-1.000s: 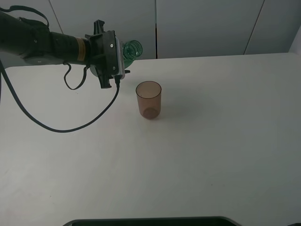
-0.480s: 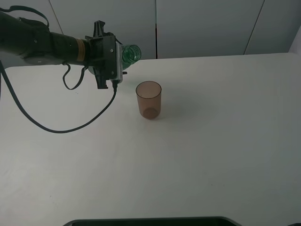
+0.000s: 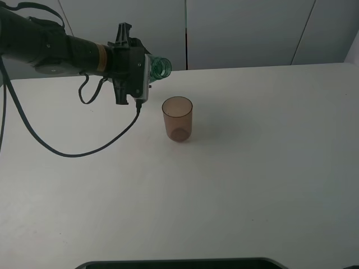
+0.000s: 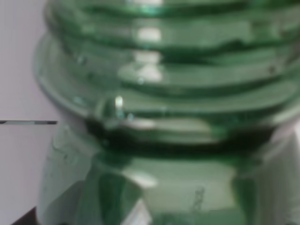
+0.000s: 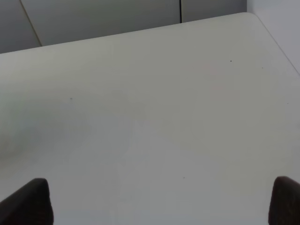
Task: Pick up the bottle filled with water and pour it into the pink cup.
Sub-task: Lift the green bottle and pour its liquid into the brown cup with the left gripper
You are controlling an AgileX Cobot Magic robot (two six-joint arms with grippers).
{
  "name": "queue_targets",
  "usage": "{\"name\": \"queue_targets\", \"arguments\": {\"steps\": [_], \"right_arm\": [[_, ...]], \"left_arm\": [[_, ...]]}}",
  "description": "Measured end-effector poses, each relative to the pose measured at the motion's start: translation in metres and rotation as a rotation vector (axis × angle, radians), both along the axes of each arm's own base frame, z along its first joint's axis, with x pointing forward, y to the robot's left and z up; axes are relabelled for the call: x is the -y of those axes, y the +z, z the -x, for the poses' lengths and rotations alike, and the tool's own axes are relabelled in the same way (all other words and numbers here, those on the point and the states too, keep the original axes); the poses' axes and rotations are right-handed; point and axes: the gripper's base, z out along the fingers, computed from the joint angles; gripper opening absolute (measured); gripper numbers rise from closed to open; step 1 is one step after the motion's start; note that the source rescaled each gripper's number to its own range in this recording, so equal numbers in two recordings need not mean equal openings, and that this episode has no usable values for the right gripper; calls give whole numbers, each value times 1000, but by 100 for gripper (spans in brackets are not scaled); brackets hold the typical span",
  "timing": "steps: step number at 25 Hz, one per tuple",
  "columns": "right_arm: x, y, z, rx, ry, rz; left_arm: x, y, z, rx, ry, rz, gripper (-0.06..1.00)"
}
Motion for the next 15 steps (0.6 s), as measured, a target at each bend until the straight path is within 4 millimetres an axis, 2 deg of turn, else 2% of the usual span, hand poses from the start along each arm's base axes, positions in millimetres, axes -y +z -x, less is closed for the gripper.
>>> {"name": "queue_targets", "arguments": {"steps": [8,15], "right_arm": [[0,0,0,0,0,0],[0,0,0,0,0,0]], "left_arm": [[9,0,5,24,-22,-54,0],[7,-1,3,36,1,-98,0]]}}
